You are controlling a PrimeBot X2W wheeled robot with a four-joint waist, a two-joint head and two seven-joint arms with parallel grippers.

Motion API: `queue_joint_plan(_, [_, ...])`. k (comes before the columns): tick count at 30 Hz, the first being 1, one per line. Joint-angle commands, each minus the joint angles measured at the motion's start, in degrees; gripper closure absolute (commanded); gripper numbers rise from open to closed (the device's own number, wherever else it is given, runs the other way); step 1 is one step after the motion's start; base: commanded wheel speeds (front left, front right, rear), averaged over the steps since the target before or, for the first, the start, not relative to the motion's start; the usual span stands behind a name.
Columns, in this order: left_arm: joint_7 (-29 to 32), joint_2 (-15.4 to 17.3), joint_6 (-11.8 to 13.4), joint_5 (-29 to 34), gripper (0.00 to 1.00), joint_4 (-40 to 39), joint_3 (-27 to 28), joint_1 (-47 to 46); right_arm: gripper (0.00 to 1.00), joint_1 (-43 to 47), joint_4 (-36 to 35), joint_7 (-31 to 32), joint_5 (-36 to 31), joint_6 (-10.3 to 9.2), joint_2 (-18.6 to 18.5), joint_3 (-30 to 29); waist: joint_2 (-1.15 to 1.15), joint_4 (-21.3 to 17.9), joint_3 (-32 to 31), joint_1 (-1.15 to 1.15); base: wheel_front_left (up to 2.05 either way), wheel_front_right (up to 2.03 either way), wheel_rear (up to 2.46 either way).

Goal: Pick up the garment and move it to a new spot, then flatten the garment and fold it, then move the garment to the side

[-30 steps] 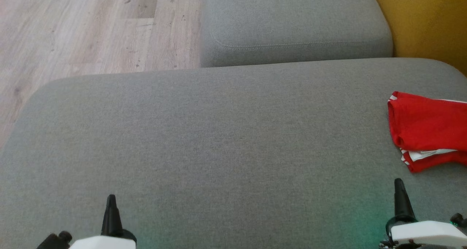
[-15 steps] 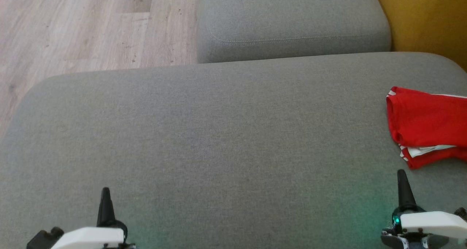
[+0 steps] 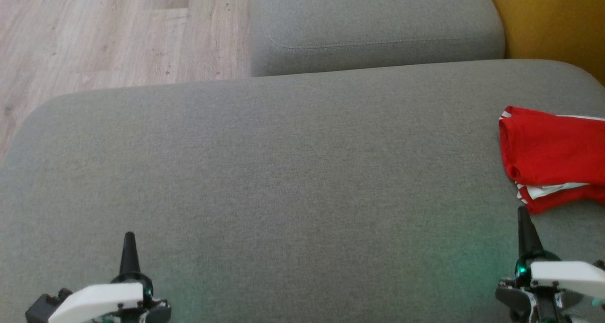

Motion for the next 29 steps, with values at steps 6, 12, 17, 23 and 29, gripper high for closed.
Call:
queue_joint_plan(6, [1.1, 0.6, -1.0, -4.6, 1.0, -1.4, 3.2, -4.5, 1.0, -5.0, -1.8, 1.2, 4.7, -0.04, -1.2, 0.3, 0.0, -0.2, 0.5, 0.0, 0.0, 0.0, 0.0])
queue_joint_plan(12, [2.1, 0.6, -1.4, -8.6, 1.0, -1.1, 4.2, -5.5, 1.0, -6.2, -1.6, 2.2, 8.6, -0.04, -1.2, -0.1, 0.0, -0.5, 0.9, 0.0, 0.0, 0.0, 0.0])
queue_joint_plan(17, [3.0, 0.6, -1.8, -12.0, 1.0, -0.8, 5.0, -6.4, 1.0, -7.1, -1.5, 3.1, 11.9, -0.04, -1.2, -0.5, 0.0, -0.7, 1.3, 0.0, 0.0, 0.0, 0.0])
queue_joint_plan(23, [3.8, 0.5, -2.2, -15.0, 1.0, -0.6, 5.8, -7.2, 1.0, -8.1, -1.4, 3.9, 14.9, -0.04, -1.2, -0.8, 0.0, -0.9, 1.7, 0.0, 0.0, 0.0, 0.0])
queue_joint_plan(29, [3.9, 0.4, -2.2, -14.9, 1.0, -0.6, 5.9, -7.2, 1.0, -8.1, -1.4, 4.0, 14.8, -0.04, -1.1, -0.9, 0.0, -0.9, 1.7, 0.0, 0.0, 0.0, 0.0])
